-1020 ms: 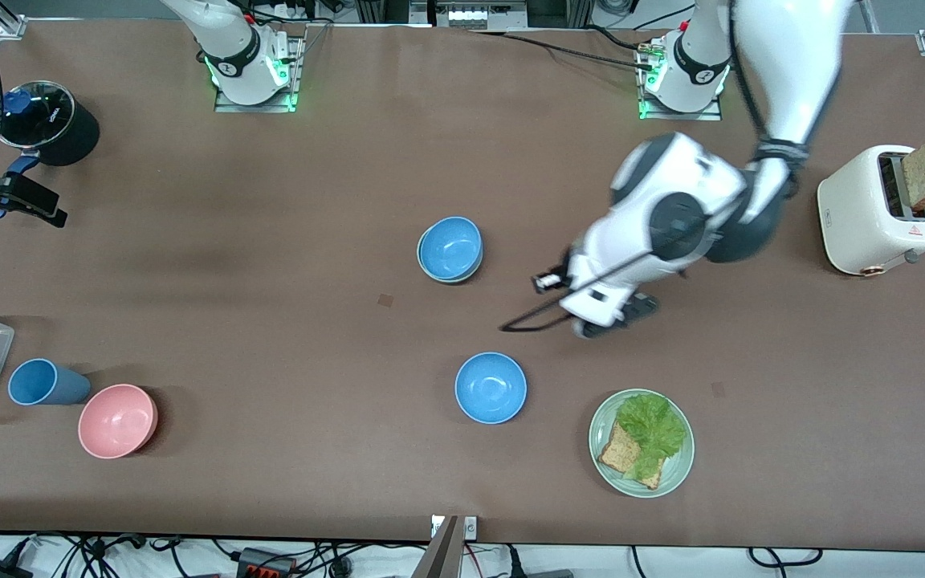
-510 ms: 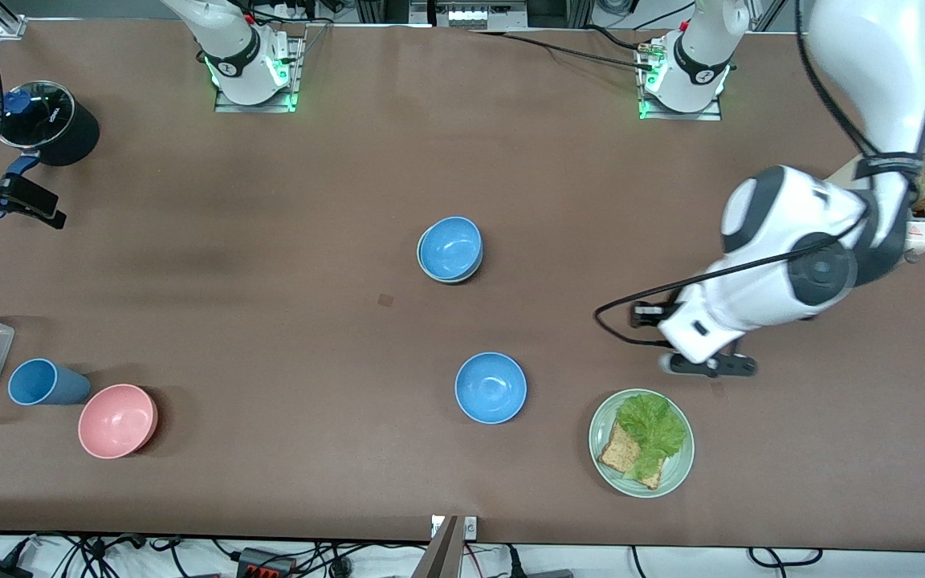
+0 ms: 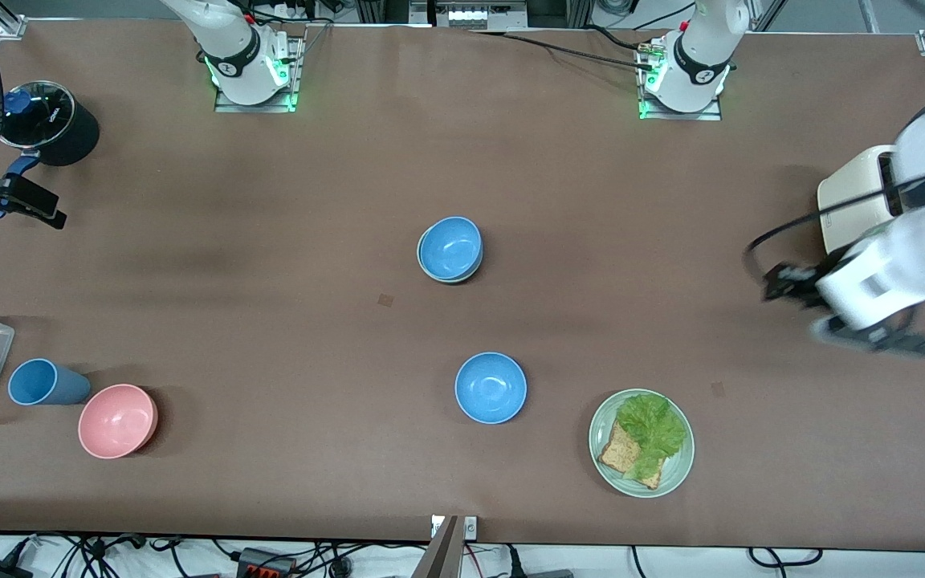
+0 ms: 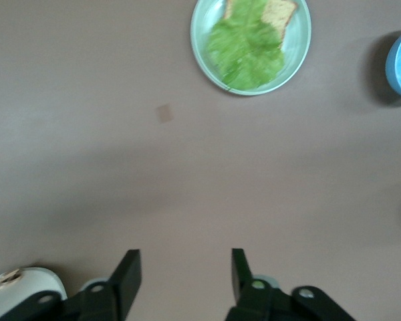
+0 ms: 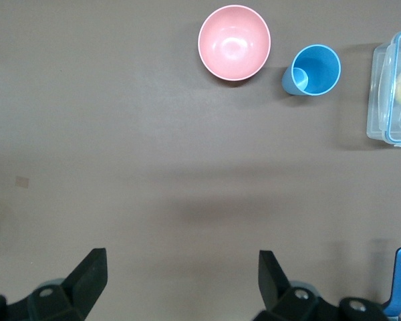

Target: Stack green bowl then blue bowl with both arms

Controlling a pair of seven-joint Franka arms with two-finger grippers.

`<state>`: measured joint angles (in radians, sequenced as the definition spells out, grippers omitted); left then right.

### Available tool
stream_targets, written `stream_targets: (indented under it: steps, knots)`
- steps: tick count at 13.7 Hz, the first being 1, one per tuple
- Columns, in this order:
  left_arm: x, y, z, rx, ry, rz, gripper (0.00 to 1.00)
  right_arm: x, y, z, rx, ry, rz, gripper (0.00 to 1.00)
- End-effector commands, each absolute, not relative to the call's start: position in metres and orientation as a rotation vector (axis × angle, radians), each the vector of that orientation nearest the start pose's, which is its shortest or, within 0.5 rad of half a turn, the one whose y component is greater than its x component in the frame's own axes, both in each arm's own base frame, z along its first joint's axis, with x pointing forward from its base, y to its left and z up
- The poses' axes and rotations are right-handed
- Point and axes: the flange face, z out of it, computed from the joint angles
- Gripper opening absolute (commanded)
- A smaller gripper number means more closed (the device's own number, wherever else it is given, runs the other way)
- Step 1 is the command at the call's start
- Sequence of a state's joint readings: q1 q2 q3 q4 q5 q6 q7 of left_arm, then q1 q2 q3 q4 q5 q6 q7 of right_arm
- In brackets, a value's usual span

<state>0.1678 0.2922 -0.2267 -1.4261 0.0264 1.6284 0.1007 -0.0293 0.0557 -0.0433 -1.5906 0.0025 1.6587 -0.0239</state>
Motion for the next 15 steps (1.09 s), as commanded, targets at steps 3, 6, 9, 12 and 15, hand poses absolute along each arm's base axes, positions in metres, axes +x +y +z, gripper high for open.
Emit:
stream_targets:
  steps: [3, 6, 9, 12, 15]
  knots:
    - [0.566, -0.019, 0.517, -3.140, 0.254, 0.117, 1.00, 0.570, -0.040, 0.596, -3.153, 0.042, -0.038, 1.00]
    - [0.558, -0.024, 0.531, -3.140, 0.261, 0.089, 1.00, 0.570, -0.041, 0.596, -3.159, 0.037, -0.037, 1.00]
    - [0.559, -0.030, 0.535, -3.192, 0.174, 0.075, 1.00, 0.570, -0.040, 0.595, -3.161, 0.034, -0.037, 1.00]
    - [0.557, -0.031, 0.537, -3.200, 0.099, 0.074, 1.00, 0.570, -0.040, 0.595, -3.160, 0.032, -0.030, 1.00]
    - [0.555, -0.030, 0.537, -3.196, 0.092, 0.079, 1.00, 0.569, -0.040, 0.595, -3.160, 0.020, -0.027, 1.00]
